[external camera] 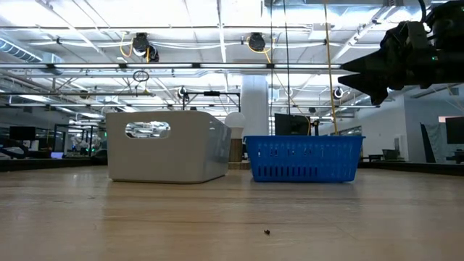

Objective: Pick & Place Office items
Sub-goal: Put the red charger adapter into the gray bin

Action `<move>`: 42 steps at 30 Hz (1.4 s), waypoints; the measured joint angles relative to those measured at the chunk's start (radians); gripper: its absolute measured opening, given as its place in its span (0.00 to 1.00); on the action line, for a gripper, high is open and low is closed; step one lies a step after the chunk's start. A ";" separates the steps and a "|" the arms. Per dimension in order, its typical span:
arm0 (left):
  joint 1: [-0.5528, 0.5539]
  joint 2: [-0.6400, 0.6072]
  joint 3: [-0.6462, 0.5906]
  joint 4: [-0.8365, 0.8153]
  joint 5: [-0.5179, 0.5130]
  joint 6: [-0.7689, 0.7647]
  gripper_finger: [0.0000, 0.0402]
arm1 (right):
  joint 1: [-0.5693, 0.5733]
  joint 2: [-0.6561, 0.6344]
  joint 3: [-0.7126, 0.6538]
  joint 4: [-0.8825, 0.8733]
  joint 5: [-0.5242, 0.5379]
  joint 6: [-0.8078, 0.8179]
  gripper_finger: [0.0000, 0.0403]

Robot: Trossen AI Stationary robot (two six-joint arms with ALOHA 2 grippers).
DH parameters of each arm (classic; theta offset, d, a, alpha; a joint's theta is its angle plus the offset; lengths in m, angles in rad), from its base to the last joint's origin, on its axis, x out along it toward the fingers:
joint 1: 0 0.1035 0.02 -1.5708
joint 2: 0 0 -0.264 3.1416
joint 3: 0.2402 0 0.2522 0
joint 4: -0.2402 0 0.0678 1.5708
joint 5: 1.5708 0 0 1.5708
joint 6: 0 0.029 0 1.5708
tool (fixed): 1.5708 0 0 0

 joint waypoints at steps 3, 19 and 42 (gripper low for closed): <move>-0.021 -0.020 0.000 -0.063 0.029 -0.112 0.53 | 0.000 0.000 -0.001 0.000 0.000 0.000 0.49; -0.445 -0.002 -0.035 -0.246 -0.037 -0.834 0.46 | 0.000 0.000 -0.001 0.000 0.000 0.000 0.49; -0.588 0.184 -0.267 -0.214 0.245 -1.619 0.46 | 0.000 0.000 -0.001 0.000 0.000 0.000 0.49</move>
